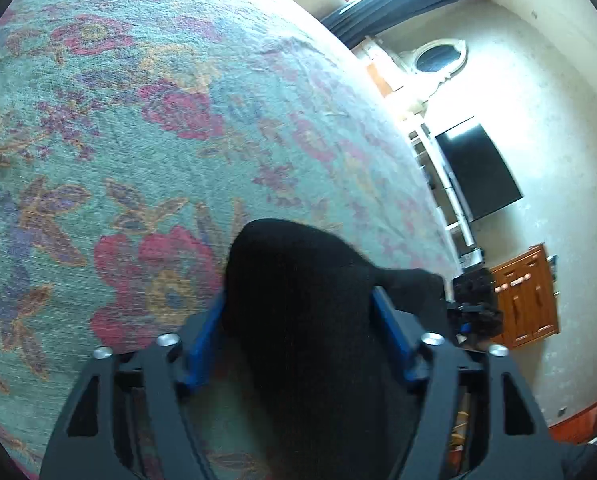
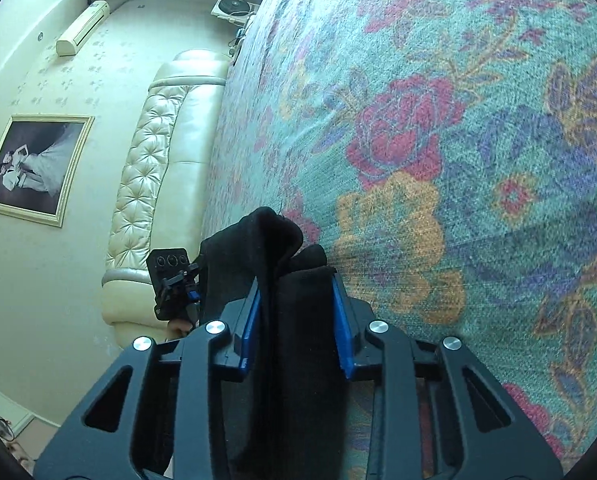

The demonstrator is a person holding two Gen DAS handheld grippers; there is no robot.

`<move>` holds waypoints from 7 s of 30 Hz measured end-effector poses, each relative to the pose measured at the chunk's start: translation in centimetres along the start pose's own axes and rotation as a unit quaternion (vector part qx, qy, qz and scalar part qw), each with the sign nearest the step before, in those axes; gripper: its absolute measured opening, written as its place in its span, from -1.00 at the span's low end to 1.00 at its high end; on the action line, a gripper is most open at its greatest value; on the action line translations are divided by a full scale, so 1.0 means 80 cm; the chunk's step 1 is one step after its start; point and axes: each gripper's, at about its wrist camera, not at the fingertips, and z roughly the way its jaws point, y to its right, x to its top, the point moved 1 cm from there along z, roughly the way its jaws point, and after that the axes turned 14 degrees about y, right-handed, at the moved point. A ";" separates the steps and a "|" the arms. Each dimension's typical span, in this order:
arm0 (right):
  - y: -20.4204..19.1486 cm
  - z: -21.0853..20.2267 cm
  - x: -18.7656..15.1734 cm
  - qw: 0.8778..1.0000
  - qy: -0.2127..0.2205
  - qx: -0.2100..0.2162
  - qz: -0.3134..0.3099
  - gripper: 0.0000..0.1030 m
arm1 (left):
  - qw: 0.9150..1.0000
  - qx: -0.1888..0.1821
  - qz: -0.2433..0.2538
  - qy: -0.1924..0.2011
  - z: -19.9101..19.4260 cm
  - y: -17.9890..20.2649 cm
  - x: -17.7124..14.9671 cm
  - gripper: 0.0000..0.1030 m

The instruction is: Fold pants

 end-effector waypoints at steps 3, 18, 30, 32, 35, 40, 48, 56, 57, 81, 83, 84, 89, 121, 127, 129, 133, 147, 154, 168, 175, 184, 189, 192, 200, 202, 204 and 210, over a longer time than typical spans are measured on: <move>0.005 -0.001 -0.002 1.000 0.005 0.000 0.001 -0.49 | 1.000 -0.008 -0.002 0.005 -0.002 -0.010 -0.004 -0.09; -0.026 -0.051 -0.049 1.000 0.023 0.015 0.001 0.49 | 0.998 0.020 0.049 0.042 -0.045 0.019 -0.033 0.44; -0.024 -0.091 -0.129 0.995 0.034 -0.045 -0.078 0.13 | 0.994 0.060 0.044 0.077 -0.097 0.020 -0.093 0.54; -0.017 -0.101 -0.132 0.996 0.040 -0.039 -0.068 0.08 | 0.995 0.052 0.029 0.082 -0.096 0.015 -0.095 0.57; -0.005 -0.119 -0.135 0.997 0.053 -0.036 -0.050 -0.04 | 0.995 0.044 0.025 0.084 -0.094 0.011 -0.097 0.63; 0.031 -0.165 -0.140 0.993 0.101 0.035 0.043 -0.05 | 0.996 0.037 0.024 0.083 -0.093 0.009 -0.095 0.66; 0.023 -0.195 -0.157 0.986 0.151 0.045 0.061 0.30 | 0.992 0.076 0.013 0.097 -0.105 0.021 -0.109 0.66; 0.011 -0.204 -0.177 0.982 0.175 0.034 0.057 0.49 | 0.990 0.100 -0.002 0.099 -0.126 0.029 -0.132 0.66; 0.012 -0.207 -0.180 0.982 0.178 0.033 0.058 0.49 | 0.990 0.103 -0.002 0.098 -0.129 0.032 -0.135 0.66; -0.043 -0.170 -0.252 0.969 0.186 -0.150 -0.067 0.79 | 0.973 0.187 0.019 0.135 -0.161 0.082 -0.206 0.66; -0.050 -0.165 -0.253 0.965 0.183 -0.170 -0.085 0.79 | 0.970 0.197 0.029 0.140 -0.162 0.087 -0.211 0.66; -0.054 -0.162 -0.255 0.962 0.182 -0.180 -0.094 0.79 | 0.968 0.202 0.035 0.141 -0.162 0.091 -0.211 0.66; -0.075 -0.155 -0.263 0.943 0.180 -0.236 -0.148 0.79 | 0.959 0.229 0.068 0.150 -0.162 0.109 -0.215 0.66; -0.195 -0.075 -0.338 0.825 0.223 -0.311 -0.416 0.79 | 0.916 0.299 0.151 0.220 -0.163 0.175 -0.242 0.66; -0.193 -0.076 -0.336 0.826 0.223 -0.312 -0.412 0.79 | 0.919 0.289 0.160 0.216 -0.159 0.179 -0.246 0.66; -0.192 -0.075 -0.337 0.827 0.222 -0.312 -0.412 0.79 | 0.919 0.288 0.163 0.215 -0.158 0.181 -0.246 0.66; -0.192 -0.076 -0.336 0.827 0.221 -0.313 -0.412 0.79 | 0.918 0.289 0.163 0.216 -0.157 0.181 -0.246 0.66; -0.193 -0.075 -0.337 0.827 0.220 -0.315 -0.411 0.79 | 0.917 0.294 0.162 0.215 -0.157 0.179 -0.245 0.66; -0.193 -0.075 -0.338 0.826 0.220 -0.315 -0.413 0.79 | 0.910 0.313 0.169 0.212 -0.153 0.181 -0.244 0.66; -0.193 -0.076 -0.337 0.827 0.220 -0.313 -0.412 0.79 | 0.915 0.296 0.185 0.202 -0.145 0.186 -0.245 0.66; -0.192 -0.076 -0.337 0.827 0.219 -0.313 -0.412 0.79 | 0.926 0.273 0.165 0.202 -0.143 0.184 -0.244 0.66; -0.193 -0.075 -0.339 0.831 0.220 -0.311 -0.406 0.79 | 0.919 0.284 0.196 0.190 -0.131 0.195 -0.247 0.66; -0.193 -0.075 -0.341 0.833 0.221 -0.308 -0.403 0.79 | 0.905 0.317 0.216 0.184 -0.123 0.199 -0.249 0.66; -0.192 -0.075 -0.340 0.835 0.220 -0.306 -0.401 0.79 | 0.907 0.317 0.216 0.175 -0.121 0.197 -0.249 0.66; -0.194 -0.073 -0.343 0.834 0.219 -0.307 -0.403 0.79 | 0.906 0.319 0.214 0.177 -0.122 0.196 -0.249 0.68; -0.194 -0.072 -0.344 0.834 0.218 -0.306 -0.405 0.79 | 0.895 0.338 0.224 0.187 -0.123 0.201 -0.251 0.73; -0.195 -0.071 -0.345 0.833 0.218 -0.306 -0.406 0.79 | 0.892 0.330 0.238 0.197 -0.125 0.208 -0.254 0.76; -0.196 -0.071 -0.346 0.833 0.218 -0.307 -0.406 0.79 | 0.900 0.276 0.278 0.191 -0.120 0.223 -0.259 0.76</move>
